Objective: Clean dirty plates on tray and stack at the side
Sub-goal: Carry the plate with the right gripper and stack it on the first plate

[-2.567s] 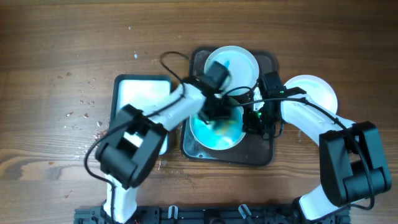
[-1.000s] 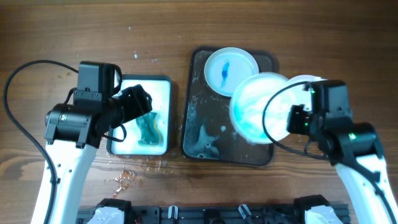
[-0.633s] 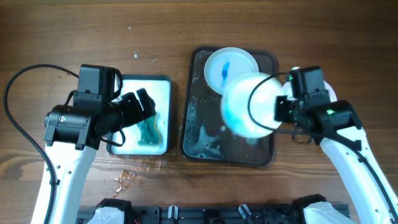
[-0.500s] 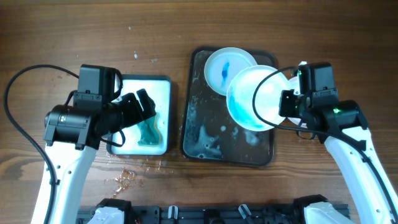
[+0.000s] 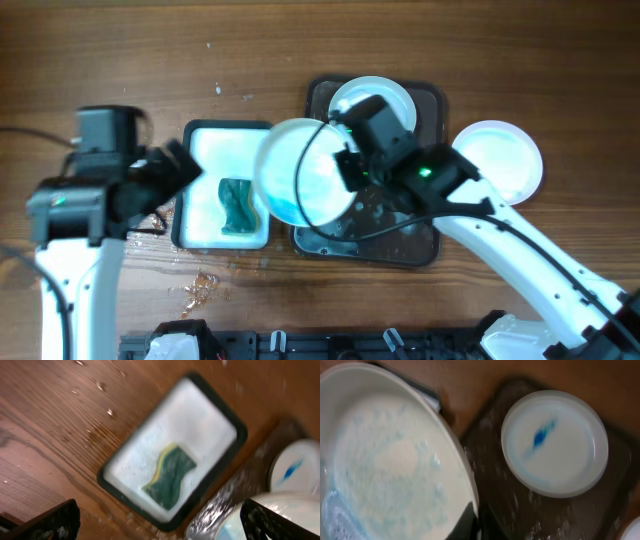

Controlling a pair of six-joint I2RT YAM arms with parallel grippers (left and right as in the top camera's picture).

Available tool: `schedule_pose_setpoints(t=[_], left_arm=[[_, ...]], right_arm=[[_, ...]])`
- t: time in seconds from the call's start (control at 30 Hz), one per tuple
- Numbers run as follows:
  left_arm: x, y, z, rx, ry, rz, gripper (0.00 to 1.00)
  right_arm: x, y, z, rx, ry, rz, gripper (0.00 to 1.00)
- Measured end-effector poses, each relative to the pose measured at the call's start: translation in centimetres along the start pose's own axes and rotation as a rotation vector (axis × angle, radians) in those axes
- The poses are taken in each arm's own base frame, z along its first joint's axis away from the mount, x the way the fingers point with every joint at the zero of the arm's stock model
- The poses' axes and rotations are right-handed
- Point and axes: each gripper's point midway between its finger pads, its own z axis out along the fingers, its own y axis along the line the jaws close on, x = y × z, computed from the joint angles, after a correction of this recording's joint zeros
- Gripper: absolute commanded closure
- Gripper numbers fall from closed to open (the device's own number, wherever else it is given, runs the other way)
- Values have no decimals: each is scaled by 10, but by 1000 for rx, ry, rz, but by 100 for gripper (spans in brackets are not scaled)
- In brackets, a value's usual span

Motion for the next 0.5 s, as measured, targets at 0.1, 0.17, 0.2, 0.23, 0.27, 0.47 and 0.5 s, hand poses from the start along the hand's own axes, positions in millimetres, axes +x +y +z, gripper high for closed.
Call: schedule_pose_setpoints(t=[0.1,0.17,0.2,0.23,0.27,0.47,0.5], left_arm=[[-13,37,-23,-33,-86,-162,0],[-12,54,-33,-55,-110,-220,0],[-12,58,-37,-57,-122,-237,0],[-12,59,-38,-57,-127,-243,0],[-12,59,-38,-58,-126,-246,0],[-13,59,-34,-67,-112,-249,0],[-13,59,-34,-67,-111,-249,0]], right_arm=[[-45,29,4,96,-201,-143,96],[-59,54,8,188,-288,-288,96],[-66,67,8,270,-336,-378,96],[-69,75,7,325,-366,-421,96],[-73,81,4,391,-396,-462,95],[-108,95,-55,682,-557,-564,96],[-110,102,-65,707,-573,-595,96]])
